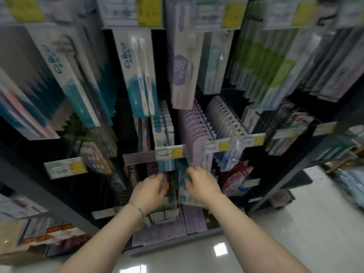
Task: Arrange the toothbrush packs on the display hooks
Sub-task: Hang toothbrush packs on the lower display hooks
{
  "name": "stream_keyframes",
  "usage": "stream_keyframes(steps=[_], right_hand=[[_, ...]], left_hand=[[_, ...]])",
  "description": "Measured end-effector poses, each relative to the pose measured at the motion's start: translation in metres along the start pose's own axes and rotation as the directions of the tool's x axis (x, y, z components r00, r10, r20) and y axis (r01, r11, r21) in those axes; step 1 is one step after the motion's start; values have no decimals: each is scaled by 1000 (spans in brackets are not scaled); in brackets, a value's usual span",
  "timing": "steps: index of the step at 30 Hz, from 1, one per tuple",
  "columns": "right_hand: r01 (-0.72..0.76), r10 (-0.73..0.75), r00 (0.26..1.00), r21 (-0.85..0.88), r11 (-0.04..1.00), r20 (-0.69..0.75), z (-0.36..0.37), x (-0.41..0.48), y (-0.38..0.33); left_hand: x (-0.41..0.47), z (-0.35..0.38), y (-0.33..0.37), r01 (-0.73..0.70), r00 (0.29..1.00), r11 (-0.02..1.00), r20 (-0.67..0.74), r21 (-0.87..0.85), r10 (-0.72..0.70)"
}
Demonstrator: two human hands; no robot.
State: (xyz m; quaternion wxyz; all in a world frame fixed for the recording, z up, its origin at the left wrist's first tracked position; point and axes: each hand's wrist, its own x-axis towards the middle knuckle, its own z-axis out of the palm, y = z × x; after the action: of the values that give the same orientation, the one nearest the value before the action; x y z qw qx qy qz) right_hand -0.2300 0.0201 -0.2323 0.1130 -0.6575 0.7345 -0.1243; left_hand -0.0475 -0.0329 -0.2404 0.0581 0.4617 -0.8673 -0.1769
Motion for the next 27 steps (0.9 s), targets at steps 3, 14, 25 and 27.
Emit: stream_keyframes(steps=[3,14,25,27], right_hand=[[-5,5,1000,38,999,7,-17,-8,37],[-26,28,999,56,998,-38,-66,-20,141],[-172,182,979,105,980,-95,-88,-7,179],[-189,202,974,123,974,-104,-88,-6,187]], left_hand=[[11,12,39,15,1000,1000,-7,-16,-15],[53,33,142,-7,998,1000,-62,-13,6],[89,30,195,-131,990,991,-49,-29,129],[98,33,205,-160,987,986,-24,-43,159]])
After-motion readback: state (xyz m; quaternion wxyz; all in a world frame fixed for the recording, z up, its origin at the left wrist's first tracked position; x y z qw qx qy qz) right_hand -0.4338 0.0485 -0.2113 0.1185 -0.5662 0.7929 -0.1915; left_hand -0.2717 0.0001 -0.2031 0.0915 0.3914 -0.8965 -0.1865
